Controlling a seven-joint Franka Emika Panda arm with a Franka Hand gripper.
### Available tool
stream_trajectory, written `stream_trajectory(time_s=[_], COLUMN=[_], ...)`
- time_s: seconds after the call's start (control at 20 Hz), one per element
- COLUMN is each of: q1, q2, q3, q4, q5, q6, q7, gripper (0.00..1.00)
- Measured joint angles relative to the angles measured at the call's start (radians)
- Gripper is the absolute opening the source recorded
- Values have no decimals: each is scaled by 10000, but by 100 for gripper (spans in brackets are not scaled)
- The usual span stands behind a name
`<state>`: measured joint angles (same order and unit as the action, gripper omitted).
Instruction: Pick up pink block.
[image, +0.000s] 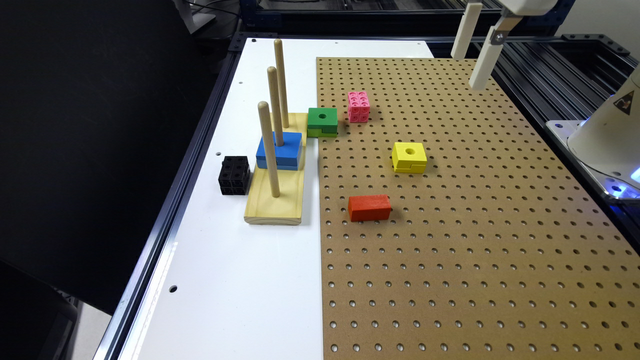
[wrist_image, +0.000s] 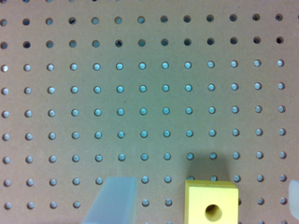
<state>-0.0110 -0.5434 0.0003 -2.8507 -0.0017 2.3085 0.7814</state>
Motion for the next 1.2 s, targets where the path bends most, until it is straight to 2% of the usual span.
stream_trajectory(time_s=[1.0,1.05,1.2], q1=[-34,-348,-383], q2=[-6,-7,-6], q3=[0,0,0], q4=[1,45,67], q5=[-5,-28,-34], q6=[0,49,72], q7=[-7,-238,-258], gripper=[100,100,100])
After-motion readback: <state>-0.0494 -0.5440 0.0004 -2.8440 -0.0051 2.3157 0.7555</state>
